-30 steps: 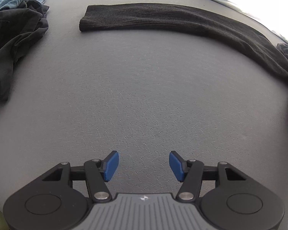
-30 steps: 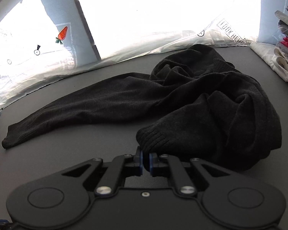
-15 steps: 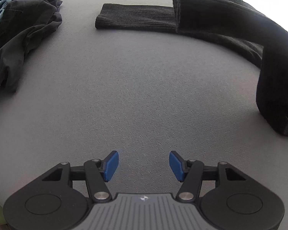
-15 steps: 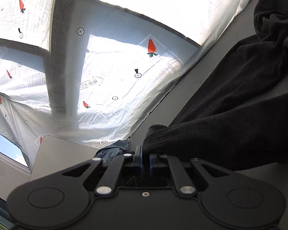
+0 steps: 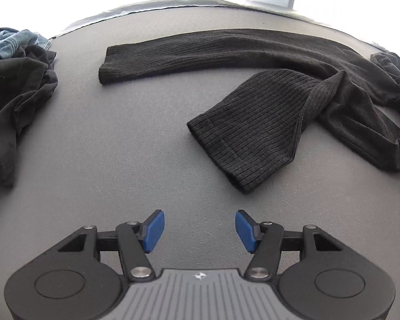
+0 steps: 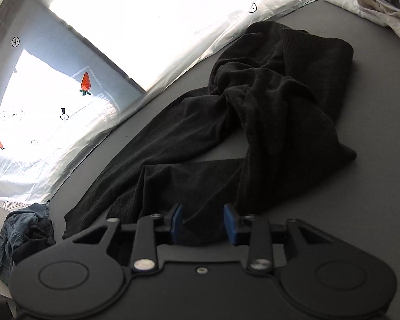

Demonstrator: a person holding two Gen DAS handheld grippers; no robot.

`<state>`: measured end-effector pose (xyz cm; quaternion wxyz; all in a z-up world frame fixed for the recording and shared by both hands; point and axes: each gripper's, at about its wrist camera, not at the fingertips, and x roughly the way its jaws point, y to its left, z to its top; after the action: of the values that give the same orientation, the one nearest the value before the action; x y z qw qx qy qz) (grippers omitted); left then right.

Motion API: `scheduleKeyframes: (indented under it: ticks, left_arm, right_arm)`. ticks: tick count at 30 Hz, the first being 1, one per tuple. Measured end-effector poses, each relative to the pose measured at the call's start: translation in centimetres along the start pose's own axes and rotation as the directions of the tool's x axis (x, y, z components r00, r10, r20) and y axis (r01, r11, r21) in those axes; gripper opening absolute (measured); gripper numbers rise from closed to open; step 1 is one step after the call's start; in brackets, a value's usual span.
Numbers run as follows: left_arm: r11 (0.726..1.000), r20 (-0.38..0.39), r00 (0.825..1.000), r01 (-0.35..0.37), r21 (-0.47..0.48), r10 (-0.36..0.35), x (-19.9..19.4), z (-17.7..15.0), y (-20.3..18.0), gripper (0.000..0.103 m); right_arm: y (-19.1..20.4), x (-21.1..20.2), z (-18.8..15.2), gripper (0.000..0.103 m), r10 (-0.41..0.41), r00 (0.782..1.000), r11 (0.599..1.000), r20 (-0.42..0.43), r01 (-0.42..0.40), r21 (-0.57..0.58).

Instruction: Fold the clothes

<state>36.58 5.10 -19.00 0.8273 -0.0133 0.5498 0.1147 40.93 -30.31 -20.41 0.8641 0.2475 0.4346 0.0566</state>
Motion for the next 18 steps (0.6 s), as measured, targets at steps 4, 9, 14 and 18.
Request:
scheduleKeyframes:
  ticks: [4,9,14,18]
  left_arm:
    - [0.993,0.05,0.999,-0.005,0.119,-0.001,0.9,0.9,-2.2,0.071]
    - [0.988,0.084,0.996,-0.033,0.153,0.02,2.2,1.9,-3.0,0.076]
    - [0.981,0.134,0.991,-0.013,0.193,-0.014,2.6,2.3,-3.2,0.071]
    - [0.981,0.149,0.985,0.054,0.185,-0.082,2.6,2.7,-3.4,0.034]
  right_arm:
    - [-3.2,-1.5,1.5,0.042,-0.117,0.99,0.991,0.083,0.121,-0.048]
    - [-6.4,-1.9,3.3,0.045,-0.163,0.976,0.986,0.144,0.159,0.043]
    - [-8.8,-0.8,5.5,0.047,-0.241,0.954,0.971,0.181,0.237,0.042]
    - [-10.7,2.0,7.7,0.047,-0.266,0.949,0.964,0.171,0.261,0.055]
